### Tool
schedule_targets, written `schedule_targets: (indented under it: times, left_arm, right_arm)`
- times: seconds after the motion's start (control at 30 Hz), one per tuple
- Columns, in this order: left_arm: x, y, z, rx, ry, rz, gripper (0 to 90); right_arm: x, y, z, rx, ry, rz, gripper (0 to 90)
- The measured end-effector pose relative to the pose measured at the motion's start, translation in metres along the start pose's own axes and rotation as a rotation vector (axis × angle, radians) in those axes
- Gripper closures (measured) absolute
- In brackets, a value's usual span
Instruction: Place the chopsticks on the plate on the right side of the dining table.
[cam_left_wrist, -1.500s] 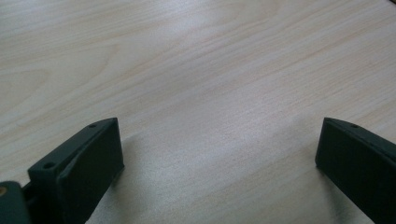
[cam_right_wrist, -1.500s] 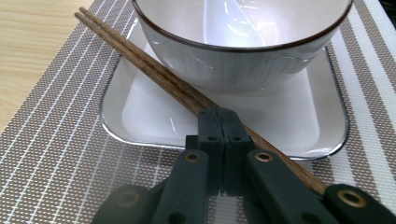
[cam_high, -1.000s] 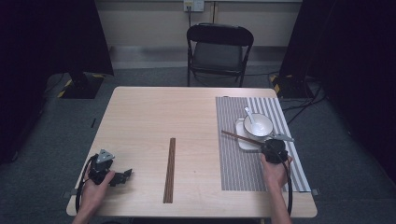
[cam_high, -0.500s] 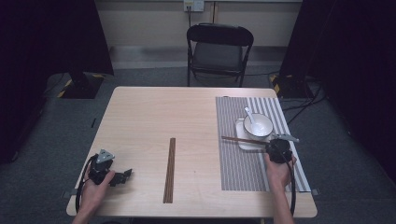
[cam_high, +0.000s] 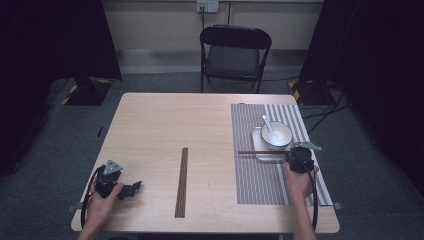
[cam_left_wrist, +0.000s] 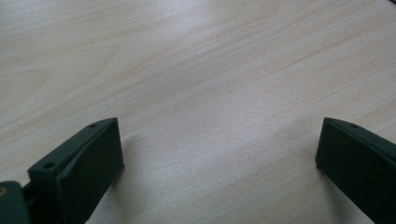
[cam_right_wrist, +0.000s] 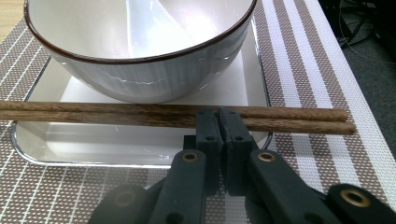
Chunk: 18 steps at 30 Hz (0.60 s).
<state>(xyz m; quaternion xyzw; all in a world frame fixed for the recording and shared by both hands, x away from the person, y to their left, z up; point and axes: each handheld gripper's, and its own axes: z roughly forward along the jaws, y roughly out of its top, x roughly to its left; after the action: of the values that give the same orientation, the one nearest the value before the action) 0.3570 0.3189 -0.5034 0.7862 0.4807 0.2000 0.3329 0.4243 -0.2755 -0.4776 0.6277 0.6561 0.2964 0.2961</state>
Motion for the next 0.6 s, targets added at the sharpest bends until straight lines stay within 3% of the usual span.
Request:
schedule_targets:
  times: [0.4, 0.6]
  left_arm:
    - [0.0, 0.0, 0.0, 0.0, 0.0, 0.0, 0.2]
    - [0.0001, 0.0, -0.0001, 0.001, 0.002, 0.002, 0.2]
  right_arm:
    - [-0.002, 0.0022, 0.001, 0.0, -0.005, 0.003, 87.4]
    - [0.0062, 0.0026, -0.0076, -0.017, 0.015, -0.013, 87.3]
